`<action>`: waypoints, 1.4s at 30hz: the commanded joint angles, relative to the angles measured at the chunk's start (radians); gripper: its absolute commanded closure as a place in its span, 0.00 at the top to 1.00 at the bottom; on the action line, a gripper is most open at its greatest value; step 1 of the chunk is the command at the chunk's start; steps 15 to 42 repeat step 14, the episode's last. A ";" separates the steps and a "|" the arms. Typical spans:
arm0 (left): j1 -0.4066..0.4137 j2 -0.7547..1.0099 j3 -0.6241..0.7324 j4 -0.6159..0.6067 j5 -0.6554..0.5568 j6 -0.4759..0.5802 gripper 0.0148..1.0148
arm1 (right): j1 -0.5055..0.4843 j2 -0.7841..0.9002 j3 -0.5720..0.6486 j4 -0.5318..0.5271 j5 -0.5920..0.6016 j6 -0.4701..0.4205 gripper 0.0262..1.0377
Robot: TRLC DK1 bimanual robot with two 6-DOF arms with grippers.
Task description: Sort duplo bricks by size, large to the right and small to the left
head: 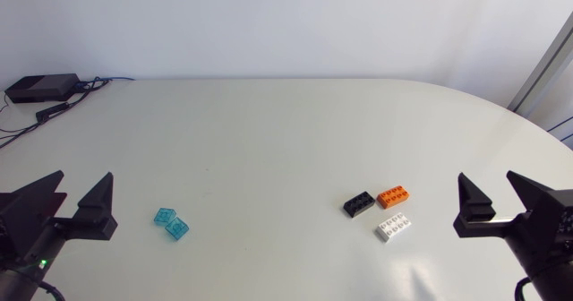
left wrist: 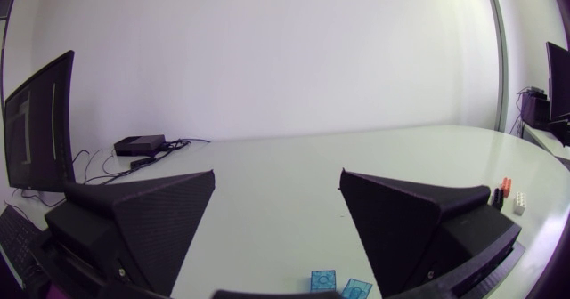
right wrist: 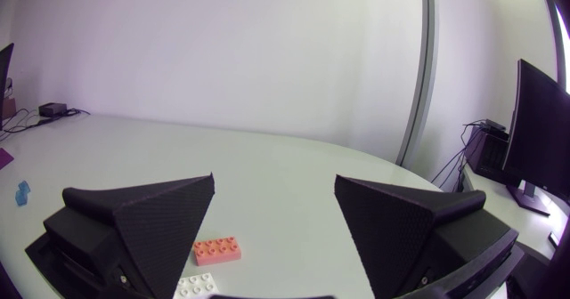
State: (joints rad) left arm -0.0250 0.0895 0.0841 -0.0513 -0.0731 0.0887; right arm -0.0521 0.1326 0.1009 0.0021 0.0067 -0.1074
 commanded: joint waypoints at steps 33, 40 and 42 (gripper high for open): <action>0.025 -0.089 -0.084 0.051 0.073 -0.089 0.96 | 0.052 -0.133 -0.101 -0.002 -0.007 0.107 0.95; 0.025 -0.089 -0.084 0.051 0.073 -0.089 0.96 | 0.052 -0.133 -0.101 -0.002 -0.007 0.107 0.95; 0.025 -0.089 -0.084 0.051 0.073 -0.089 0.96 | 0.052 -0.133 -0.101 -0.002 -0.007 0.107 0.95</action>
